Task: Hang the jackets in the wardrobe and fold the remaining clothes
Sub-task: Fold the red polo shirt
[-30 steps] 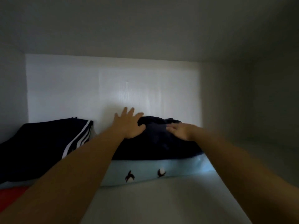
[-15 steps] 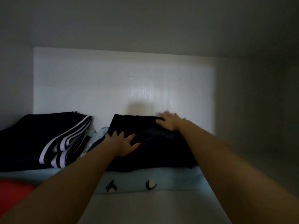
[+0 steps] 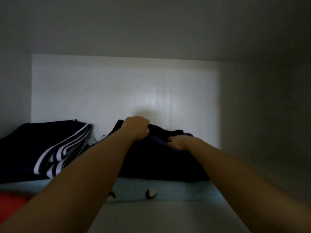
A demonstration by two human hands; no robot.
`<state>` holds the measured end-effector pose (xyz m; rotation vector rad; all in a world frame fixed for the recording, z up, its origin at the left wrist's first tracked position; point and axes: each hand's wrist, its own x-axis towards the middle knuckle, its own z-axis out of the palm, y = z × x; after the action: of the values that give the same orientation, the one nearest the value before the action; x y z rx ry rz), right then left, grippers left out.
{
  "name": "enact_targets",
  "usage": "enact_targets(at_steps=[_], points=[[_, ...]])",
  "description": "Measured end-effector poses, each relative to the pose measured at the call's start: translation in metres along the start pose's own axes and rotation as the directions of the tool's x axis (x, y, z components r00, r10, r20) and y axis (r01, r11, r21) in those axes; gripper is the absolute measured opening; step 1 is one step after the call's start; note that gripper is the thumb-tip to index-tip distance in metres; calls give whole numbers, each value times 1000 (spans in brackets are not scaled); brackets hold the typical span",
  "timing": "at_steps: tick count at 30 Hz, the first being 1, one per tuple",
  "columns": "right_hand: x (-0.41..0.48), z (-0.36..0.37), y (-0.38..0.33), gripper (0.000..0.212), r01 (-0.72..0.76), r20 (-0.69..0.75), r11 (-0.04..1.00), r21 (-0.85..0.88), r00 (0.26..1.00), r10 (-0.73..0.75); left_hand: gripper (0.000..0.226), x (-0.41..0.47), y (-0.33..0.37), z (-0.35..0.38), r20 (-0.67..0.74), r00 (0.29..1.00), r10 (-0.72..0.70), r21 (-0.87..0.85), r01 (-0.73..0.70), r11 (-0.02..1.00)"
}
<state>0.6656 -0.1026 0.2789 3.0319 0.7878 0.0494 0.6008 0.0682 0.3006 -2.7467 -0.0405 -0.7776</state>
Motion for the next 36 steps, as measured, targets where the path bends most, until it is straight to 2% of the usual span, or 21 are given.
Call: enact_targets(at_steps=[2, 5, 7, 8, 10, 11, 12, 15, 17, 19, 20, 21, 23, 25, 26, 28, 31, 33, 36], points=[[-4, 5, 6, 51, 34, 82, 999, -36, 996, -31, 30, 12, 10, 11, 117, 989, 90, -94, -79, 992], [-10, -9, 11, 43, 20, 166, 999, -42, 986, -13, 42, 20, 12, 22, 389, 918, 81, -183, -9, 983], [-2, -14, 8, 39, -4, 204, 1000, -31, 979, 10, 50, 26, 11, 20, 483, 874, 52, -149, 23, 989], [6, -14, 6, 40, -3, 174, 999, -51, 985, 12, 52, 31, 11, 19, 472, 881, 35, -121, 25, 992], [27, -8, 3, 48, -38, -30, 999, -24, 999, 37, 52, 36, 9, 28, 346, 938, -24, -30, 37, 999], [36, -4, 2, 53, -38, -65, 999, 11, 997, 38, 51, 34, 8, 37, 289, 956, -51, -8, 56, 998], [44, 1, 4, 56, -33, -11, 999, 43, 999, 33, 50, 30, 7, 48, 267, 961, -69, -29, 80, 996], [46, 11, 8, 61, -105, 193, 982, 159, 979, 73, 56, 21, -4, 69, 370, 921, -120, -169, 194, 966], [47, 15, 19, 75, -199, 165, 961, 194, 972, 168, 62, 17, -9, 69, 442, 872, -210, -188, 319, 929], [46, 21, 30, 98, -341, 66, 920, 192, 940, 334, 67, 8, -11, 62, 468, 827, -312, -105, 403, 909], [43, 23, 34, 96, -336, 10, 921, 196, 940, 341, 68, 2, -13, 58, 470, 808, -355, -66, 433, 899], [30, 22, 33, 83, -295, -68, 930, 220, 946, 317, 70, -4, -16, 55, 460, 806, -372, -52, 443, 895], [-2, 14, 24, 56, -130, -288, 966, 225, 938, 194, 70, -17, -24, 47, 372, 872, -318, -107, 381, 918], [-41, 6, 13, 48, 81, -454, 977, 198, 891, 18, 75, -38, -31, 33, 266, 955, -131, -228, 194, 954], [-59, 6, 9, 47, 176, -494, 967, 184, 867, -63, 87, -54, -34, 24, 226, 974, -10, -279, 75, 957], [-89, 16, 5, 50, 334, -510, 936, 112, 827, -235, 109, -90, -39, 9, 195, 963, 188, -303, -123, 945], [-122, 44, 8, 75, 448, -488, 860, -244, 710, -508, 103, -138, -47, -1, 200, 919, 340, -143, -316, 938], [-126, 58, 19, 87, 409, -412, 797, -445, 697, -588, 114, -157, -52, 0, 211, 913, 349, -14, -354, 935], [-122, 60, 32, 98, 319, -370, 769, -553, 733, -571, 121, -168, -61, 10, 145, 936, 321, 60, -332, 941]])
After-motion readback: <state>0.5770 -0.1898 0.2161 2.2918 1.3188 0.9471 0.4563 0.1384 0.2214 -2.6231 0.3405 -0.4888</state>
